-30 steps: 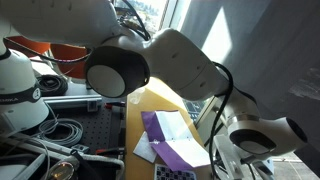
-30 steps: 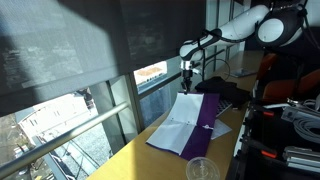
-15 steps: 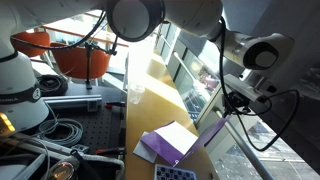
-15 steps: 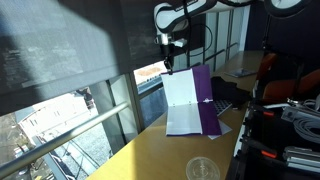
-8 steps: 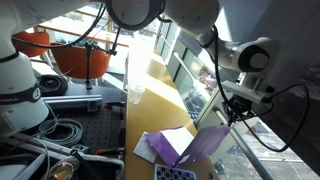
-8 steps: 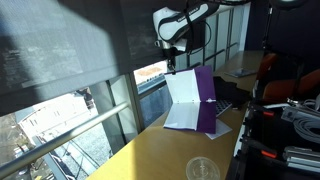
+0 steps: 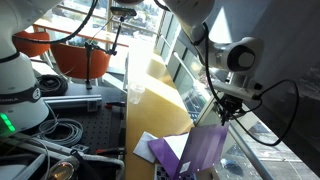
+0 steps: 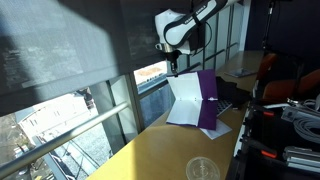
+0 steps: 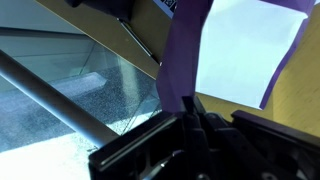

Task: Close the folder

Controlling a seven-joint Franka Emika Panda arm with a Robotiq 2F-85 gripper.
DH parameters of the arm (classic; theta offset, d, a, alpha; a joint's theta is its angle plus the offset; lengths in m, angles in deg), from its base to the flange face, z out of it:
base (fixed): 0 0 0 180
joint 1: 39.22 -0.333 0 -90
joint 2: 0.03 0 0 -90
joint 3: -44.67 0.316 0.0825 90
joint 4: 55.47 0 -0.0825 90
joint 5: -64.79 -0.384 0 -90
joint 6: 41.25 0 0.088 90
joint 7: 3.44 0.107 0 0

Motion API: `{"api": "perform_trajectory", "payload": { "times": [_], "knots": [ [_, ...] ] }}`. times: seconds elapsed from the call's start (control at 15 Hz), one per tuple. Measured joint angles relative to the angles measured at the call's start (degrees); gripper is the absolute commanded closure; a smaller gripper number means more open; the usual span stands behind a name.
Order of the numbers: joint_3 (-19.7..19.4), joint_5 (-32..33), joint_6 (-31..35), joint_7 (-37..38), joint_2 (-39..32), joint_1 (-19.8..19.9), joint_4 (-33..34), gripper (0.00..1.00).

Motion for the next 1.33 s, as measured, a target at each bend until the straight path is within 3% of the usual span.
{"api": "perform_trajectory", "payload": {
  "times": [0.73, 0.8, 0.93, 1.33],
  "knots": [
    [1.09, 3.25, 5.21, 1.34, 7.53, -2.30, -17.14, 1.00],
    [1.21, 3.53, 5.40, 1.39, 7.94, -2.33, -18.10, 0.74],
    [1.41, 3.89, 5.97, 1.64, 8.53, -2.42, -19.74, 0.67],
    [1.38, 4.49, 7.29, 4.84, 9.48, -2.66, -20.30, 0.23]
  ]
}}
